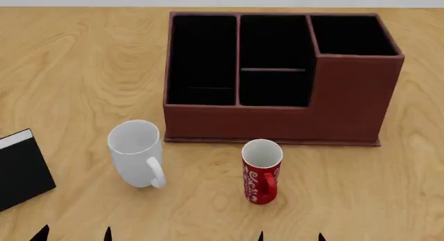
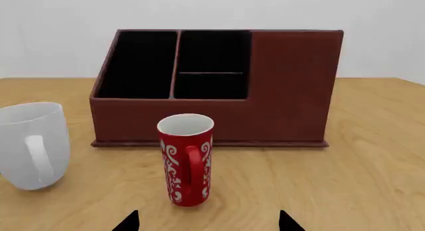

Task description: Pick up the white mug and place it to the right of the caddy.

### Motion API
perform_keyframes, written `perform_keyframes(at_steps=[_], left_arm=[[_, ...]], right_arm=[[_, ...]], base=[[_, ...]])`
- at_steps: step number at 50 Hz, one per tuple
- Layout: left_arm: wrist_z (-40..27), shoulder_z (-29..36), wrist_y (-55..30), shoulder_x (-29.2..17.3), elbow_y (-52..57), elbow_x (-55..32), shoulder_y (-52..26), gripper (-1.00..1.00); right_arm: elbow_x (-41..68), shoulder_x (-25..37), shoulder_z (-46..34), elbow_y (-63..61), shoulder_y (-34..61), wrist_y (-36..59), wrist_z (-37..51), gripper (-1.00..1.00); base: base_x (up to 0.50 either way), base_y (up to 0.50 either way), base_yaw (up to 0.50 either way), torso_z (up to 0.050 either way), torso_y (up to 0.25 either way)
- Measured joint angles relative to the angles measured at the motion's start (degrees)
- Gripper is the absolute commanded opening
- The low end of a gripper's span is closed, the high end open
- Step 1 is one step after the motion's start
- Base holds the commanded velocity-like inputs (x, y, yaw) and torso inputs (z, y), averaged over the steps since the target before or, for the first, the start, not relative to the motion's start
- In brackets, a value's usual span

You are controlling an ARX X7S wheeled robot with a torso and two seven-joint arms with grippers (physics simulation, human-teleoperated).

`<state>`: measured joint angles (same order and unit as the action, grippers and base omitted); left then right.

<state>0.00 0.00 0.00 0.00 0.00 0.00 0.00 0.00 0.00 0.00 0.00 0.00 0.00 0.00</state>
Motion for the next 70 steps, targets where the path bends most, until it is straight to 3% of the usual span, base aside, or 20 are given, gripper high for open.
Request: perform_keyframes(at_steps=[24,38,49,61,70], left_arm=[[-3.5,3.5,-2.7,-3.2,4.6,-1.6,-0.6,1.00],[-4.5,2.0,-31.2,-7.0,31.9,-4.4,-16.9,1.00],[-5.3,0.2,-50.5,-9.6,46.9,-6.0,-30.5,1.00],[-6.2,-1.9,-62.1,-11.9,54.7,-6.7,-40.0,1.00],[-7.2,-8.8,-66.9,-16.6,56.1,-4.6,-42.4,1.00]], right_arm=[[0.9,3.9,-3.0,-2.7,1.1,4.9,3.2,1.00],[5.8,9.5,2.3,-31.7,18.2,35.4,3.1,1.00],[10.2,12.7,6.6,-44.2,34.3,56.8,2.7,1.00],[12.5,14.7,8.3,-49.7,42.7,67.3,2.6,1.00],[13.5,15.4,9.5,-50.8,43.8,68.9,1.9,1.00]], base=[[0.00,0.00,0.00,0.000,0.000],[0.00,0.00,0.00,0.000,0.000],[0.00,0.00,0.00,0.000,0.000],[0.00,0.00,0.00,0.000,0.000],[0.00,0.00,0.00,0.000,0.000]])
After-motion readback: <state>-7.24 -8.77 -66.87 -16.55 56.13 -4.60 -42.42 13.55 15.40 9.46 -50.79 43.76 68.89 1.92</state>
